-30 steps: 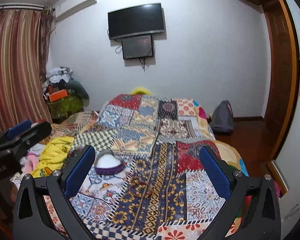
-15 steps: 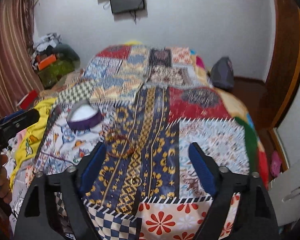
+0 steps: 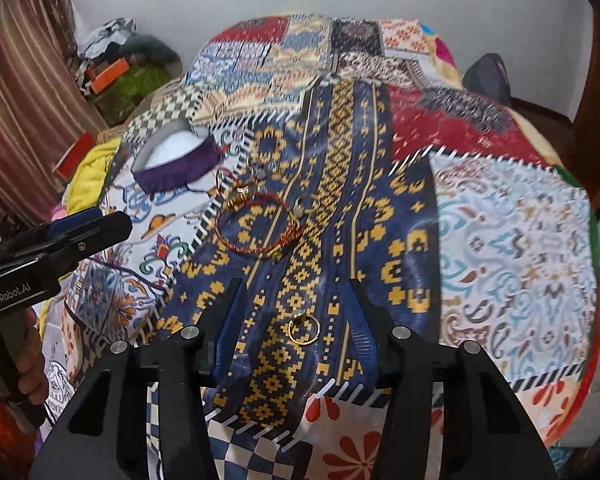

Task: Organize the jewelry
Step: 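Move both grippers down toward the jewelry beside the purple heart tin, then grasp the red-and-gold braided bracelet with the left gripper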

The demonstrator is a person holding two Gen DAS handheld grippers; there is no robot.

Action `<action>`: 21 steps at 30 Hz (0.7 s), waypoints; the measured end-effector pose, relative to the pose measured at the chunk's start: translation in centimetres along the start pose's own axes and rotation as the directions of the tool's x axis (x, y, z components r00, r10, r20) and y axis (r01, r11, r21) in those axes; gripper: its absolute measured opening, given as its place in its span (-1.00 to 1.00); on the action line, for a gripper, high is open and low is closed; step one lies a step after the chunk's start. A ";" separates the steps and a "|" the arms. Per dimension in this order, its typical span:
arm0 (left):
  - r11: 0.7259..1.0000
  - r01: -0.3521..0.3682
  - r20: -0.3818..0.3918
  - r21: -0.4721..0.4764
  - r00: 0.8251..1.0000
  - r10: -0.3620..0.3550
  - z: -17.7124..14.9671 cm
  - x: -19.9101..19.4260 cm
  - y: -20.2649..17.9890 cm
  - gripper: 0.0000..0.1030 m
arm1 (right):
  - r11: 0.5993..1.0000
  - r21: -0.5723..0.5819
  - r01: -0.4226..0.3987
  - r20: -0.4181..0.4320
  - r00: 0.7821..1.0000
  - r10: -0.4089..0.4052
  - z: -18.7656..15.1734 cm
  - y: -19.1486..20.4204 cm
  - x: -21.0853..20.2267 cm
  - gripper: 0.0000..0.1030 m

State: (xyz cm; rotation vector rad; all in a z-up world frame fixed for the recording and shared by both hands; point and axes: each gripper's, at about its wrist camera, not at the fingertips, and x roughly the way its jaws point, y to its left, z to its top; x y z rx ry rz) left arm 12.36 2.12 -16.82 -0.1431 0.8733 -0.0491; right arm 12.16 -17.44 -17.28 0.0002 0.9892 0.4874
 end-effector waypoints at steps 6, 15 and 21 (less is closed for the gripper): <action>1.000 0.023 -0.060 0.014 0.998 -0.022 -0.7 2.1 -0.2 0.28 | 1.000 -0.009 -0.014 -0.061 0.998 0.013 -0.4 -0.2 1.4 -0.34; 0.996 0.086 -0.086 0.011 0.993 -0.084 -0.6 3.8 -1.2 0.24 | 0.999 -0.021 0.025 -0.071 0.997 -0.026 -0.9 -0.8 1.7 -0.72; 0.991 0.126 -0.101 0.038 0.987 -0.122 -0.2 4.5 -2.6 0.24 | 1.000 0.022 -0.021 -0.058 0.998 0.022 -0.9 -1.4 1.4 -0.81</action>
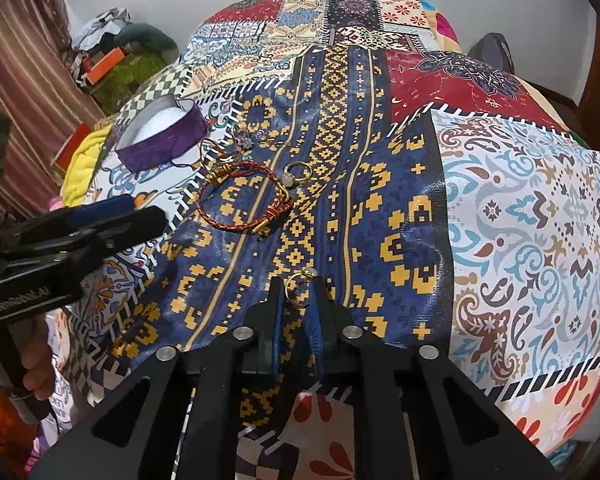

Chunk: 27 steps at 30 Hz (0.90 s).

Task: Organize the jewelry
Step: 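Grasp the red-and-gold braided bracelet with the left gripper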

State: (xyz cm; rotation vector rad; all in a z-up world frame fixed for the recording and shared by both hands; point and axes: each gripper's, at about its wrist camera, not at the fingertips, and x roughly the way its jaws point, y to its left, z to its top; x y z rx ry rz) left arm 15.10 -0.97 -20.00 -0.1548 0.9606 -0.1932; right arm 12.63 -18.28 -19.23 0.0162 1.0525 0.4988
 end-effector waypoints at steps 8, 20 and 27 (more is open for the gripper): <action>0.998 0.025 -0.028 0.064 0.999 -0.023 1.5 1.4 -1.8 0.24 | 0.999 0.029 -0.014 0.053 0.999 0.013 0.5 -0.8 -1.5 -0.88; 0.977 -0.020 -0.088 0.212 0.995 0.040 2.3 6.1 -4.9 0.29 | 0.999 0.034 -0.033 0.049 0.998 0.032 0.7 -1.4 -1.8 -0.86; 0.970 -0.036 -0.053 0.241 0.997 0.051 2.5 6.5 -5.0 -0.08 | 0.998 0.030 -0.048 0.031 0.998 0.047 0.7 -1.1 -1.2 -0.40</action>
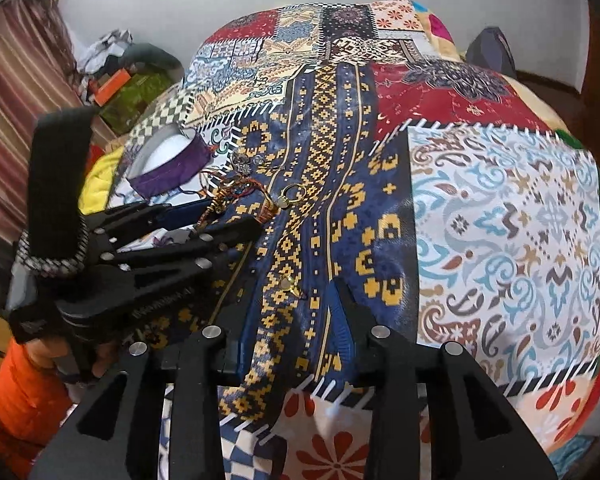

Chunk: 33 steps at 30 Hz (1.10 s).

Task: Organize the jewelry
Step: 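Grasp the red-and-gold braided bracelet with the left gripper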

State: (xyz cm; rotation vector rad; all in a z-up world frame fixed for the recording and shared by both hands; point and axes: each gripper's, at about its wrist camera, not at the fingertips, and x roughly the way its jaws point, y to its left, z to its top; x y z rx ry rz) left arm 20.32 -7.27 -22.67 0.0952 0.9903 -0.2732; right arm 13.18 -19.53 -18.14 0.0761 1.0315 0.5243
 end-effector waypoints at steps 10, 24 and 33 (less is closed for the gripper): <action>0.986 0.112 0.012 -0.120 0.994 -0.112 -0.7 -1.0 2.9 -0.63 | 0.995 -0.080 0.054 0.003 0.999 -0.054 0.2 1.4 2.0 -0.40; 0.978 0.133 0.022 -0.159 0.991 -0.131 -1.9 -2.4 3.4 -0.89 | 0.979 -0.138 0.150 0.026 0.989 -0.148 0.2 2.3 3.3 -0.71; 0.977 0.122 0.065 -0.175 0.992 -0.112 -3.0 -4.8 3.9 -0.90 | 0.992 -0.086 0.091 0.009 0.996 -0.090 0.6 2.1 2.6 -0.92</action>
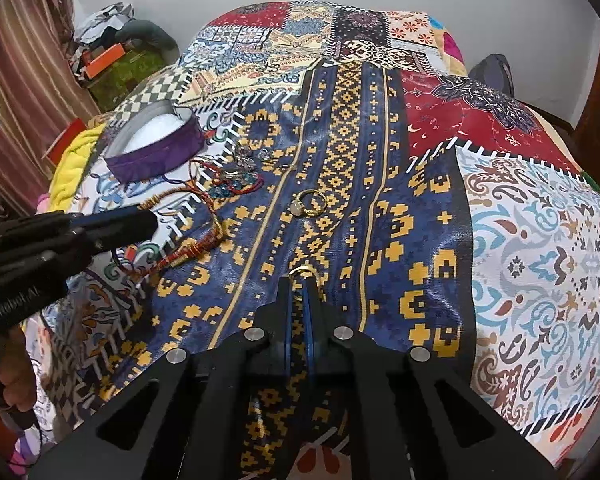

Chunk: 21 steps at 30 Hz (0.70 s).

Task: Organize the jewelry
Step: 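Grasp the red-and-gold braided bracelet with the left gripper, then lift the bracelet with the left gripper while the right gripper grasps a gold ring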

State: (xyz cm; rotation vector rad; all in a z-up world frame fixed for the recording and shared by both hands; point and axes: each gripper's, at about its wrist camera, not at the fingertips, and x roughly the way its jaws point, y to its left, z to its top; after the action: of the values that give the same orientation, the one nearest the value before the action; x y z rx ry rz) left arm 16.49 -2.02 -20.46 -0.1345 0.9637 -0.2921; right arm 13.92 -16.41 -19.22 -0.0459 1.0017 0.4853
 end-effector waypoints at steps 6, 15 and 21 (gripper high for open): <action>1.000 -0.010 0.069 -0.020 0.998 0.012 0.4 -2.8 0.7 -0.90 | 1.000 -0.006 0.010 0.040 0.999 -0.010 0.7 0.7 -1.5 -0.92; 0.999 -0.025 0.127 -0.037 0.992 0.029 0.6 -5.3 1.8 -0.90 | 0.999 -0.038 0.023 -0.008 1.000 -0.024 1.1 1.0 -0.1 -0.24; 0.998 -0.036 0.123 -0.050 0.991 0.042 0.2 -5.2 2.5 -0.90 | 0.996 -0.067 0.051 -0.024 0.998 -0.053 1.0 1.2 1.8 -0.38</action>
State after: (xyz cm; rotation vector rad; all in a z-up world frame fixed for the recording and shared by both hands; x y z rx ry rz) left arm 14.30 1.96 -16.83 -0.1752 0.8490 -0.2220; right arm 14.99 -14.40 -19.93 -0.1375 1.0074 0.4714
